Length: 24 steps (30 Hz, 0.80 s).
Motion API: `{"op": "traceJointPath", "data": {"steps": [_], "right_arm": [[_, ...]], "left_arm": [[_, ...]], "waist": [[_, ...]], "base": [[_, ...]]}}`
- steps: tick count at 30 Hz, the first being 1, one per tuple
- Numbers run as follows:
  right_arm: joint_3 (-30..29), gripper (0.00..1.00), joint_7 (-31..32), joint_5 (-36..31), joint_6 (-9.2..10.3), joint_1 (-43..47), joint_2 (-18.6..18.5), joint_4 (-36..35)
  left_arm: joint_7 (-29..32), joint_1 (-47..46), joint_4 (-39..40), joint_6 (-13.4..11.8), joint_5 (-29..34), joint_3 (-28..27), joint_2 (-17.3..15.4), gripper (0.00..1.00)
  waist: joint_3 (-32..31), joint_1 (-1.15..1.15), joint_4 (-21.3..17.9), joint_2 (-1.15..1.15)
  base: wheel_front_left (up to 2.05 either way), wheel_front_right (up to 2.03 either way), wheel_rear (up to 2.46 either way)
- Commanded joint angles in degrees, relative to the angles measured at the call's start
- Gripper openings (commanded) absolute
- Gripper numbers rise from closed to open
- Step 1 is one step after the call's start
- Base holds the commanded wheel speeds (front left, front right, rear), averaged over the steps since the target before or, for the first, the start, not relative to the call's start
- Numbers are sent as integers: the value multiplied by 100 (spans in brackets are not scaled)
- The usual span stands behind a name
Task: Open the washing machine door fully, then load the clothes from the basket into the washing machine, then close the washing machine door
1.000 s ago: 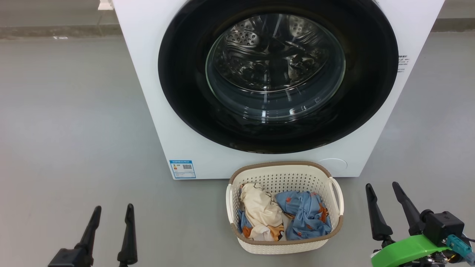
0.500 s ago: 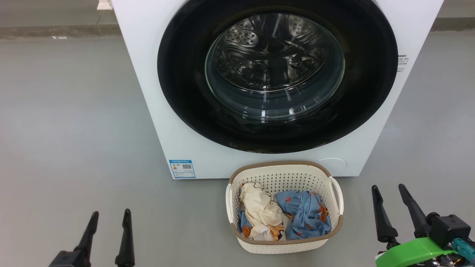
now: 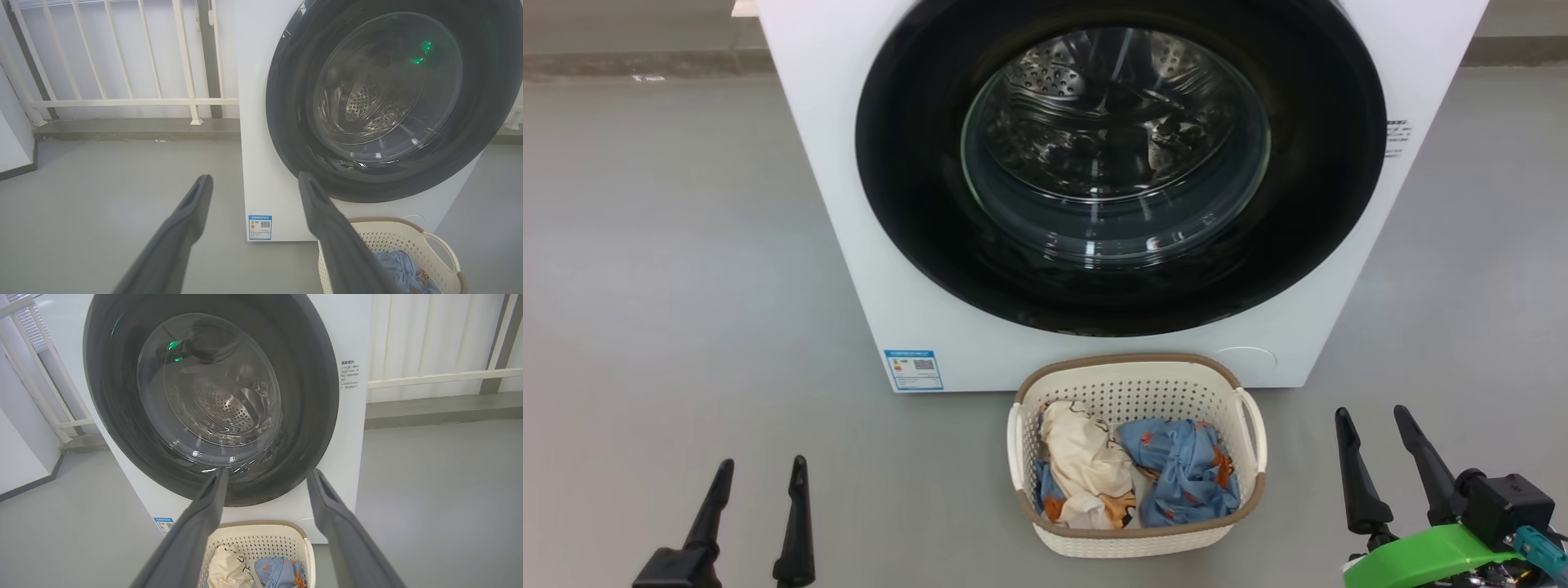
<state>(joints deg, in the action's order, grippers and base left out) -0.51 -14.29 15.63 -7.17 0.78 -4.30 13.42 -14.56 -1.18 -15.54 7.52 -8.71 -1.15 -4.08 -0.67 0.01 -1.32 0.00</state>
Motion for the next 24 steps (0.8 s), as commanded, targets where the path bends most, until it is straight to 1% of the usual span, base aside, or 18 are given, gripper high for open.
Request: {"op": "traceJointPath", "data": {"steps": [1, 14, 24], "right_arm": [[66, 100, -71, -79, -32, -49, -105, -153], [94, 100, -71, -80, -32, -51, -110, -150], [74, 100, -71, -71, -32, -80, -128, -151]], "left_arm": [[-44, -236, 176, -6, 59, -195, -26, 100], [-44, -246, 151, -4, 79, -172, -2, 100], [-44, -253, 213, -4, -40, -94, -4, 100]], "waist": [[7, 0, 0, 0], [8, 0, -8, 0], [14, 0, -40, 0]], "base": [[93, 93, -187], [120, 120, -240], [123, 123, -246]]}}
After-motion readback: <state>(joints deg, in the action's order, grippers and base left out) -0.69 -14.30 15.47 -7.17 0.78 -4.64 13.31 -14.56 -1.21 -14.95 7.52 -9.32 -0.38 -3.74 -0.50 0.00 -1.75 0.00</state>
